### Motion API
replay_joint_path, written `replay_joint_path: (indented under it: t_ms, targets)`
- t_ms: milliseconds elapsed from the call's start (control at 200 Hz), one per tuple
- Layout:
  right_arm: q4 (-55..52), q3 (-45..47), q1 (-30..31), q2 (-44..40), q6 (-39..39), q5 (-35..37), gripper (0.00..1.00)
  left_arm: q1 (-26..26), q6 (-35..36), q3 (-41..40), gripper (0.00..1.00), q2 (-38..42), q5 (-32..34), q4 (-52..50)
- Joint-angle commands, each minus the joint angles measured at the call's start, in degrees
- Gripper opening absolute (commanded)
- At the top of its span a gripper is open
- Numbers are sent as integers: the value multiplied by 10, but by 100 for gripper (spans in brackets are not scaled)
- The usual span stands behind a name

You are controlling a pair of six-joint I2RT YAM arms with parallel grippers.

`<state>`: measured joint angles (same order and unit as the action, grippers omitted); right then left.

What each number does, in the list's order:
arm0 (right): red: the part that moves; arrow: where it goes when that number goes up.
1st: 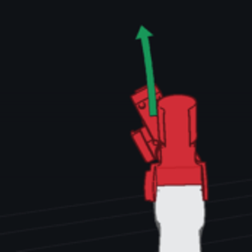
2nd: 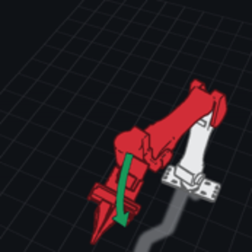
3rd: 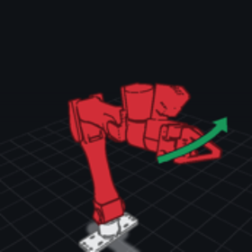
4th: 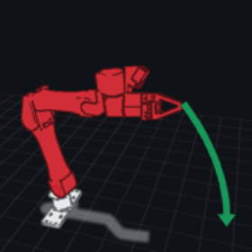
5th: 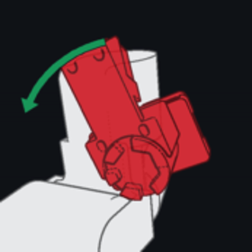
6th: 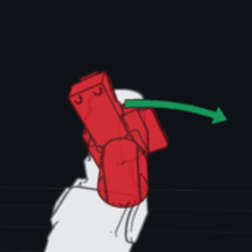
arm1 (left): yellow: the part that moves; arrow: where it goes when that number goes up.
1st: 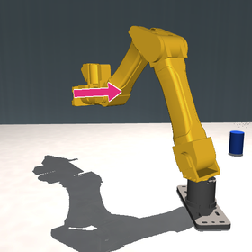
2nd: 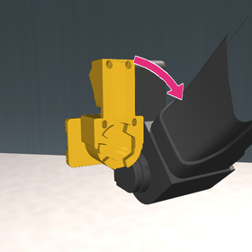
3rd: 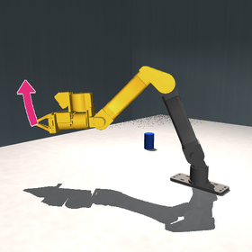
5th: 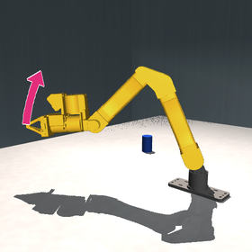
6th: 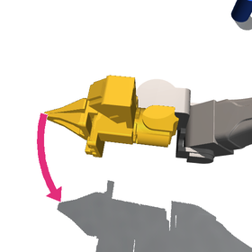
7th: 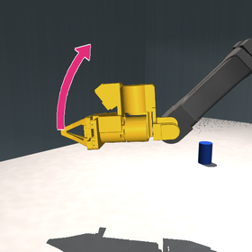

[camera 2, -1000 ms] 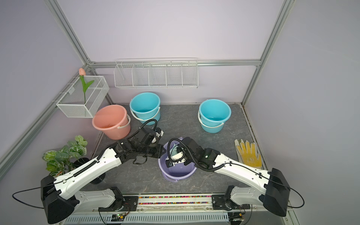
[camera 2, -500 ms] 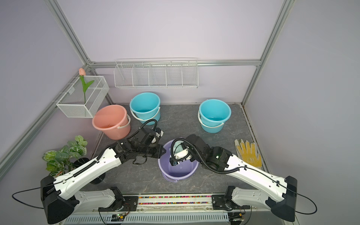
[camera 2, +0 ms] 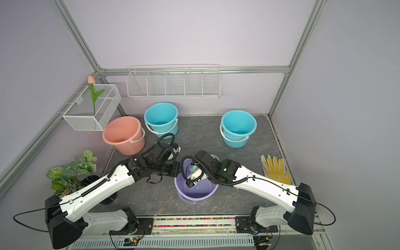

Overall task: Wipe the inside of the bucket with a cloth
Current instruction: Wipe the dirt from the inside of the bucket.

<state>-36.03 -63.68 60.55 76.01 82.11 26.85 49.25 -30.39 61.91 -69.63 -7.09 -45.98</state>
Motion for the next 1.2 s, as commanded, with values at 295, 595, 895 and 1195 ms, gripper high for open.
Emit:
replay_joint_path:
  t_ms: [295,595,895,1195]
  targets:
    - [87,66,-4,133,-66,-91,7,2,0,5,0,40,-7,15]
    - [130,79,-16,139,-138,-126,7,2,5,-7,0,45,10,27]
    - [28,16,-6,-6,-215,-143,7,2,9,-9,0,32,41,27]
    - [-54,-27,11,-128,-446,-92,7,2,4,-23,0,34,51,35]
